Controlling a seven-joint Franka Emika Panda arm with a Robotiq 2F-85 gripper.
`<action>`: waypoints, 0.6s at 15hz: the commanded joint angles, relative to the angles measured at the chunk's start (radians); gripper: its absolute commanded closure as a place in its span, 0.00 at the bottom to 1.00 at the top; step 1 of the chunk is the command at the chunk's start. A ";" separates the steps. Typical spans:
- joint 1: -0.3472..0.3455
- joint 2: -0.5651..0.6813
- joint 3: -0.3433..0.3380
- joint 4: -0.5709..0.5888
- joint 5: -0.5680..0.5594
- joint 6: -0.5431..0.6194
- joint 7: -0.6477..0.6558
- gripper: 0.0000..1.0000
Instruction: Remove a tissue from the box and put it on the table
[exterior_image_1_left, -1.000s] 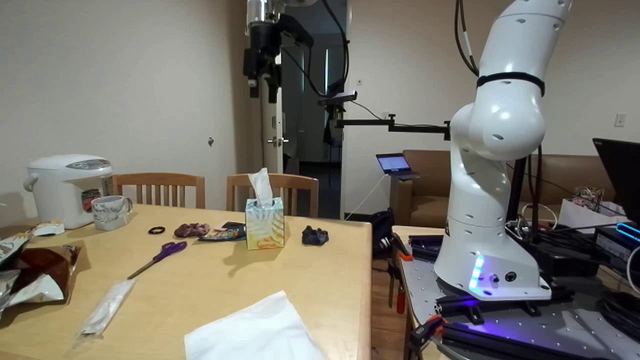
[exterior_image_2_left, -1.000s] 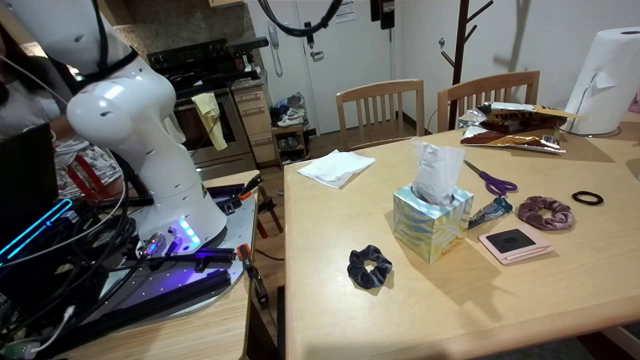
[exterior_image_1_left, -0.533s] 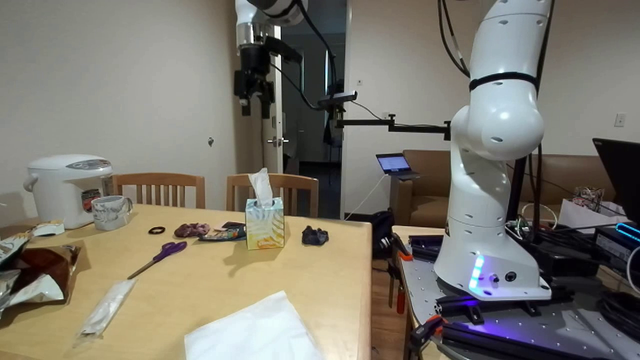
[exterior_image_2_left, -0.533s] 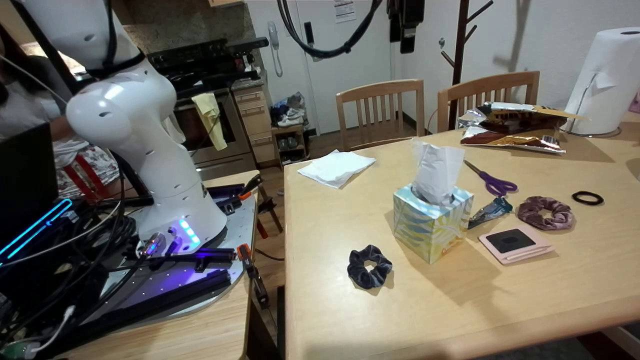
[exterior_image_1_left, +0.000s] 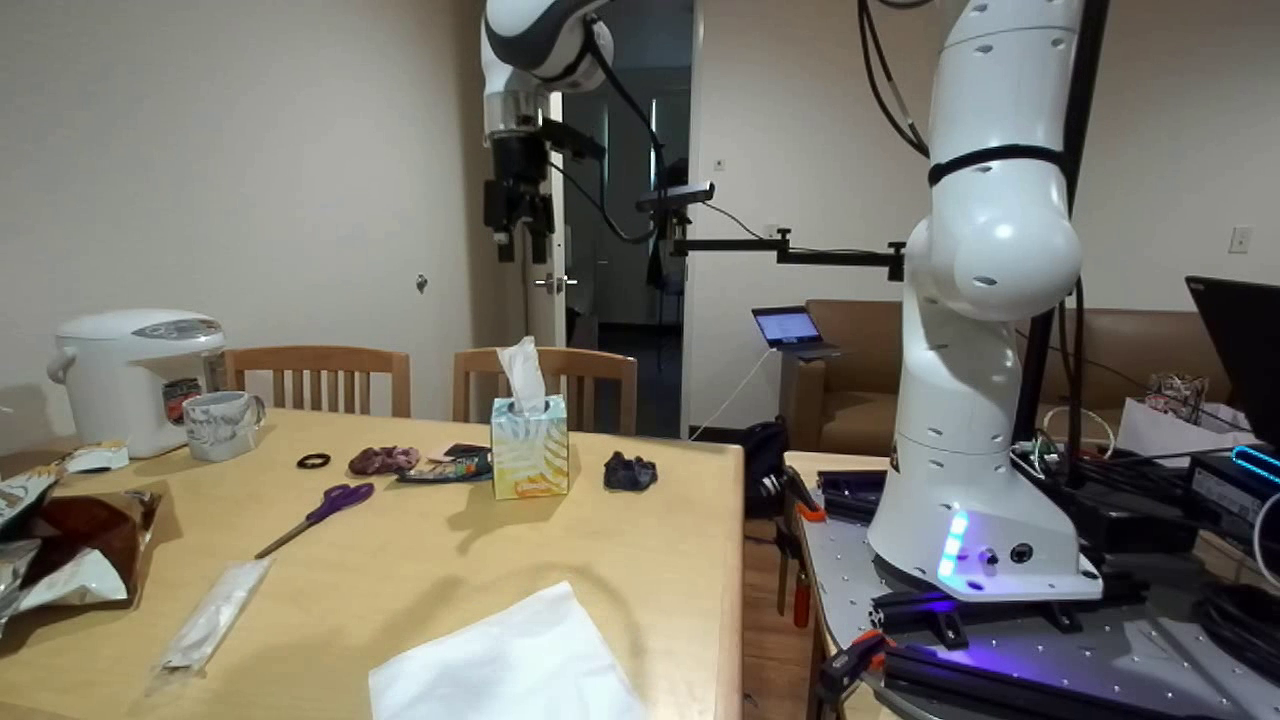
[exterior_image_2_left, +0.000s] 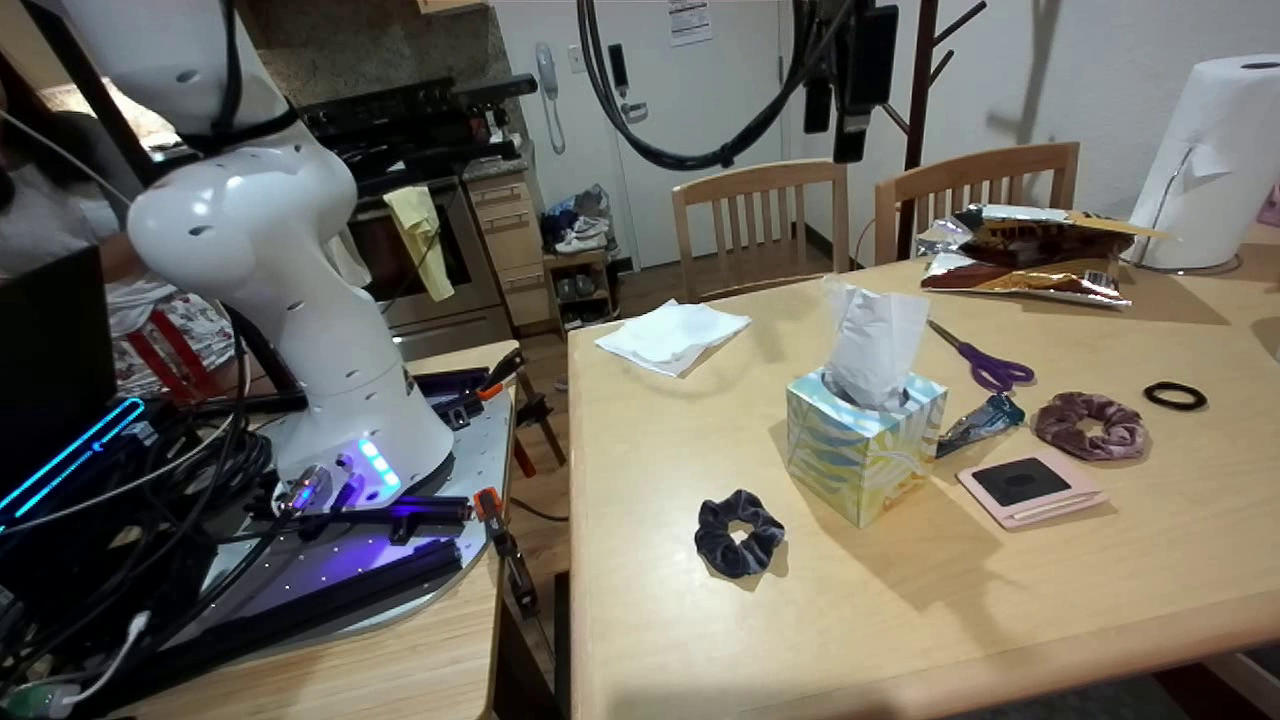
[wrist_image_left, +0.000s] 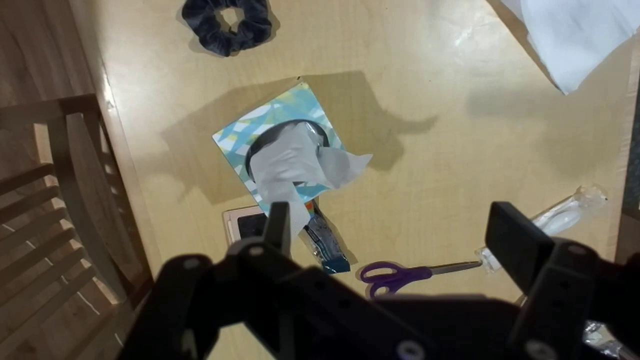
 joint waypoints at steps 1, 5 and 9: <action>-0.026 0.016 0.000 -0.029 0.035 0.068 -0.016 0.00; -0.032 0.038 0.001 -0.078 0.143 0.165 0.070 0.00; -0.040 0.041 -0.005 -0.130 0.203 0.219 0.117 0.00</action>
